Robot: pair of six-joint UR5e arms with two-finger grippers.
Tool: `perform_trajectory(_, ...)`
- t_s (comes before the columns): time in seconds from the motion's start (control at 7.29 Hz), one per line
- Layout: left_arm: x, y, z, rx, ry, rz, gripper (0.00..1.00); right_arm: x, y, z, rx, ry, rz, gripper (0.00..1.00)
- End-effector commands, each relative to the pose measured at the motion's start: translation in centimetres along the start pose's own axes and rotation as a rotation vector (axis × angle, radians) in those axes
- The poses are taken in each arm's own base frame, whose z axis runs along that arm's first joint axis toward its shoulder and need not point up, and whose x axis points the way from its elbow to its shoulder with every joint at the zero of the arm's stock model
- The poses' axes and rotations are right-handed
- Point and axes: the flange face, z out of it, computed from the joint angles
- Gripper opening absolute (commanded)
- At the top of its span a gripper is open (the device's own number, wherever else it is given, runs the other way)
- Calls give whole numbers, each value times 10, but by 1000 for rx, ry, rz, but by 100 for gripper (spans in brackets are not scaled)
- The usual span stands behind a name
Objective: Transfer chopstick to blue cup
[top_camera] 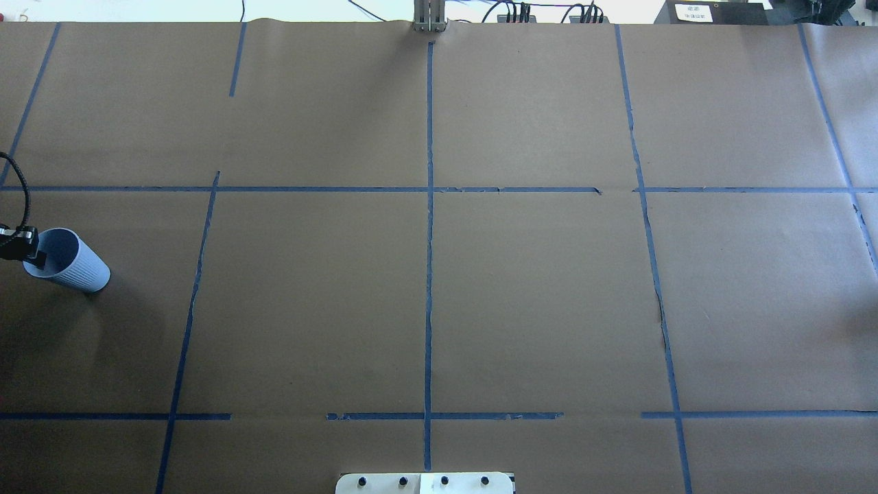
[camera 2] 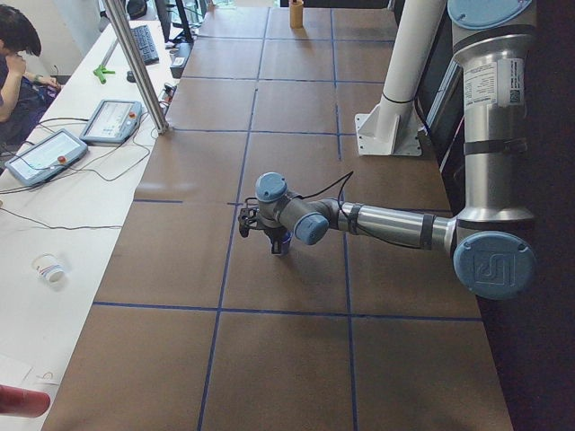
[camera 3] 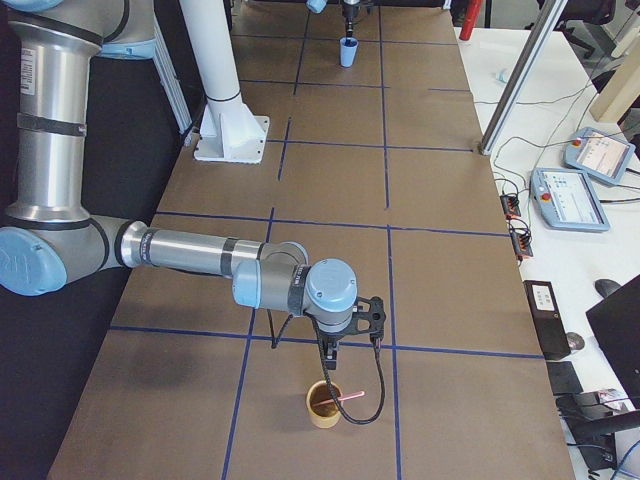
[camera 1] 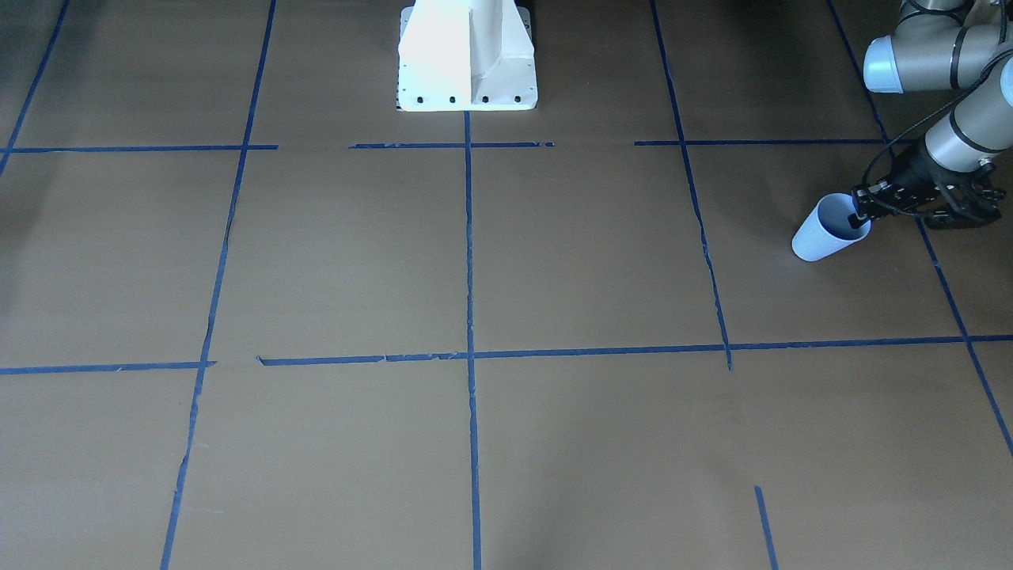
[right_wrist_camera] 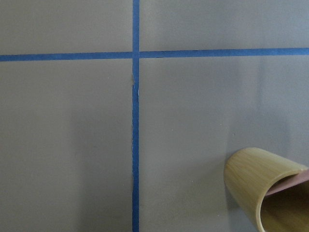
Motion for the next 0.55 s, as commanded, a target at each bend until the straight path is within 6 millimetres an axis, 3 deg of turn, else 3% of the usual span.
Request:
perform_trajectory(0.0,13,0,-46,34,79,2,0,-1,-1,-1,2,0,-2,99)
perform_trajectory(0.14,24,1,-63,55,95,12,0,-2,-1,-2,3,0,-3,99)
perform_trajectory(0.27,54,-3,-78,47,95,-17,0,-2,-1,-2,4,0,-5,99)
perform_trajectory(0.41,116,-26,-107,48,103,-85,0,-2,-1,-2,4,0,-5,99)
